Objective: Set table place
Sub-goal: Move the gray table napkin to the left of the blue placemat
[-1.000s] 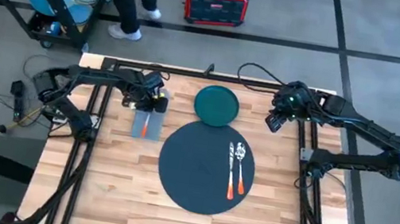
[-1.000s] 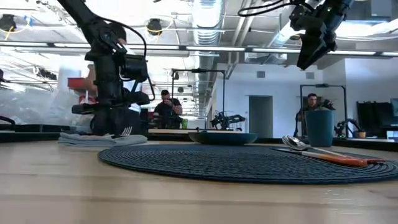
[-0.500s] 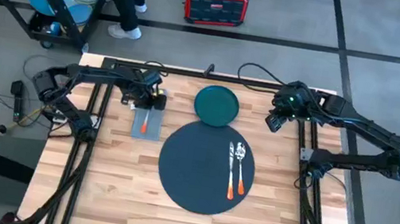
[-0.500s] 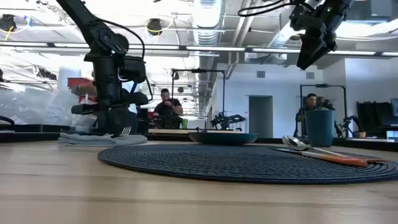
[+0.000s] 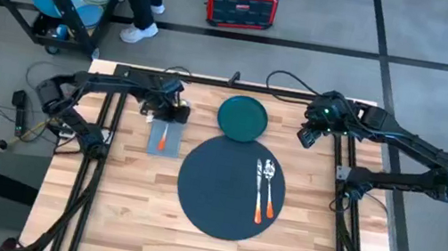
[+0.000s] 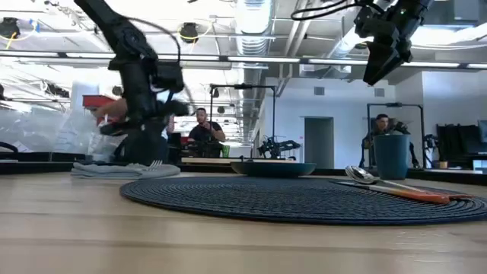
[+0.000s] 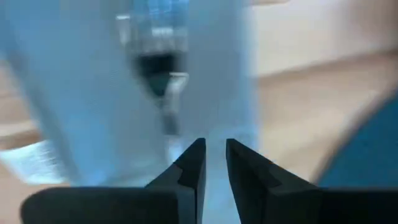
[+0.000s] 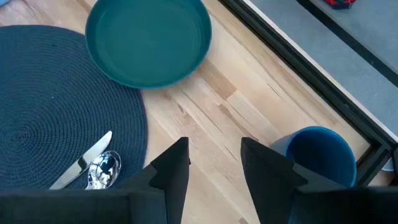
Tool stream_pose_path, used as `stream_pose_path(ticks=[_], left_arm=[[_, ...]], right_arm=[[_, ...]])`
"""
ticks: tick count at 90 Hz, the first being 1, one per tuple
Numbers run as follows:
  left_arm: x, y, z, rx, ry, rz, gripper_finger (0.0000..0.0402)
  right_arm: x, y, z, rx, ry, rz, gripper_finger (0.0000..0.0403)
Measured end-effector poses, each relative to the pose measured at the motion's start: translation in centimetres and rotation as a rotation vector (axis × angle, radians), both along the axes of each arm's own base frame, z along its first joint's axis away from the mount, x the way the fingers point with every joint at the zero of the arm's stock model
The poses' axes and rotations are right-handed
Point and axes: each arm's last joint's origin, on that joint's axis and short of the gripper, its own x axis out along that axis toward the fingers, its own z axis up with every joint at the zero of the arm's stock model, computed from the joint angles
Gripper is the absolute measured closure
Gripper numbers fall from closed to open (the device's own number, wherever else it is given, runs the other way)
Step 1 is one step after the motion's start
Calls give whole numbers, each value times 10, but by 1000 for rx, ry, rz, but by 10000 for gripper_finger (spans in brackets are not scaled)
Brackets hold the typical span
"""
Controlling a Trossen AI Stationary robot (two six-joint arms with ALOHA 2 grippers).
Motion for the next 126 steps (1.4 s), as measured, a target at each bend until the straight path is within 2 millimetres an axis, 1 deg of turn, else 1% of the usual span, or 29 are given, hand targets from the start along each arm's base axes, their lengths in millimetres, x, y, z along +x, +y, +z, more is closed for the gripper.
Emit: stream_pose_path(ticks=[7,15,28,33,38,52,62,68,71,80,88,96,106,120,126], left_arm=[[15,-15,10,48,2,-134,354],[26,-36,17,123,63,-280,355],[28,-75,16,295,295,-524,362],[29,-85,15,332,320,-575,361],[32,-91,15,344,307,-611,357],[39,-100,16,367,249,-678,322],[40,-105,16,486,305,-784,302],[41,-108,11,525,296,-863,298],[41,-109,8,509,277,-894,297],[38,-114,-5,388,172,-952,296],[32,-119,-12,313,168,-970,294],[32,-120,-12,304,176,-979,286],[39,-118,-4,337,130,-982,267],[39,-121,-5,307,113,-985,230],[36,-122,-8,315,146,-963,216]], right_arm=[[-1,0,-1,5,10,0,271],[-2,1,-2,13,30,1,271],[-5,2,-3,24,58,2,271],[-4,2,-3,22,55,1,271],[-4,2,-3,19,50,1,271],[-3,1,-2,16,44,1,271],[-4,2,-3,13,52,9,271],[-4,2,-3,9,57,18,271],[-4,2,-3,8,58,19,271],[-3,2,-6,13,61,15,271],[-4,2,-14,30,84,7,271],[-4,2,-23,44,97,-5,271],[-4,2,-33,56,104,-19,271],[0,0,-34,42,67,-21,271],[1,-1,-33,35,49,-21,271]])
